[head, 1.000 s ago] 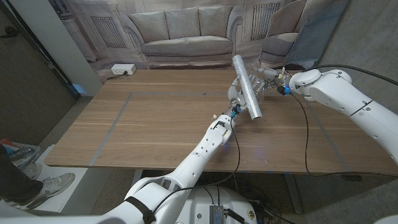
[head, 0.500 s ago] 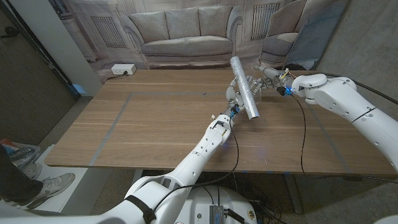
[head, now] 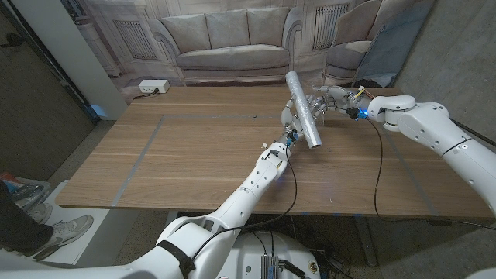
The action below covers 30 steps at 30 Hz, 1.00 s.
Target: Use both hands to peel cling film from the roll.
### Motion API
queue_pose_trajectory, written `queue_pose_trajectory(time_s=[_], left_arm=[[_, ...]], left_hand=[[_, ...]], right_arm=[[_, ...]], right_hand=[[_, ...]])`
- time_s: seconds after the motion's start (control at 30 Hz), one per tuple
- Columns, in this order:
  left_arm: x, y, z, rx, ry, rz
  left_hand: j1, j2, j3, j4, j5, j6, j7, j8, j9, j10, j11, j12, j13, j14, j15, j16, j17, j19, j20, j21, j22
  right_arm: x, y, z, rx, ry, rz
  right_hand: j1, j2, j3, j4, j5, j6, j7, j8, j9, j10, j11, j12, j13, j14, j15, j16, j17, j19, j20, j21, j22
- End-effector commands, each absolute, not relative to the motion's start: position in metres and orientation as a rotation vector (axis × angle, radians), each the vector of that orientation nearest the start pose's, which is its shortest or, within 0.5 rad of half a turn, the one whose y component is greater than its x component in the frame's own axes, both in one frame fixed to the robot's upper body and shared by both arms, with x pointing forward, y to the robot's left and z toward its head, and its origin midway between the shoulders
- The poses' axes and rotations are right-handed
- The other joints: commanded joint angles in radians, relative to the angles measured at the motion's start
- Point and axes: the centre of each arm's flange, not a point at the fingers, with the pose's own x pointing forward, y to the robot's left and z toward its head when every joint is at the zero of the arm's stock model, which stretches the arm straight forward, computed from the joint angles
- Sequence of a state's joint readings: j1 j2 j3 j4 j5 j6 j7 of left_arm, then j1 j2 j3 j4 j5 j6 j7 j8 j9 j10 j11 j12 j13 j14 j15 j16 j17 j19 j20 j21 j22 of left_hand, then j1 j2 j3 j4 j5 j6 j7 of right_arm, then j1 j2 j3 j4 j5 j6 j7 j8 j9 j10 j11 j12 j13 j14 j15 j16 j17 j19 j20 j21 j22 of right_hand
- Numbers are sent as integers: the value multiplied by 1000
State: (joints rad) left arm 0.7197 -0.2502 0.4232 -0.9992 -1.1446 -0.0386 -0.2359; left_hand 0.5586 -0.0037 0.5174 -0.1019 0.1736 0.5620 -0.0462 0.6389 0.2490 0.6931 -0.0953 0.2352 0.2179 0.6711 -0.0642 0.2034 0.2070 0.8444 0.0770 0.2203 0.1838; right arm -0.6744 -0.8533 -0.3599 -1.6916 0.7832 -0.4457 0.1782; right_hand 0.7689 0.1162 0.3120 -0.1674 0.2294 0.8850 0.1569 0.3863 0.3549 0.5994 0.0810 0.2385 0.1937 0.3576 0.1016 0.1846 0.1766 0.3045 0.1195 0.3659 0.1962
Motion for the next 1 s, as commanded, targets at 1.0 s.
queue_pose_trajectory(time_s=[1.0], left_arm=[[639,-84,-64,-969,-124,-789]], left_hand=[[-32,-4,-18,22,4,-128,-34,-37,0,-64,-4,-18,10,-50,-63,-15,9,-39,8,-16,3]], right_arm=[[594,-318,88,-221,-236,324]], right_hand=[[267,12,105,-13,-38,164,-54,111,71,118,-70,22,-2,81,-102,12,4,83,-77,52,11]])
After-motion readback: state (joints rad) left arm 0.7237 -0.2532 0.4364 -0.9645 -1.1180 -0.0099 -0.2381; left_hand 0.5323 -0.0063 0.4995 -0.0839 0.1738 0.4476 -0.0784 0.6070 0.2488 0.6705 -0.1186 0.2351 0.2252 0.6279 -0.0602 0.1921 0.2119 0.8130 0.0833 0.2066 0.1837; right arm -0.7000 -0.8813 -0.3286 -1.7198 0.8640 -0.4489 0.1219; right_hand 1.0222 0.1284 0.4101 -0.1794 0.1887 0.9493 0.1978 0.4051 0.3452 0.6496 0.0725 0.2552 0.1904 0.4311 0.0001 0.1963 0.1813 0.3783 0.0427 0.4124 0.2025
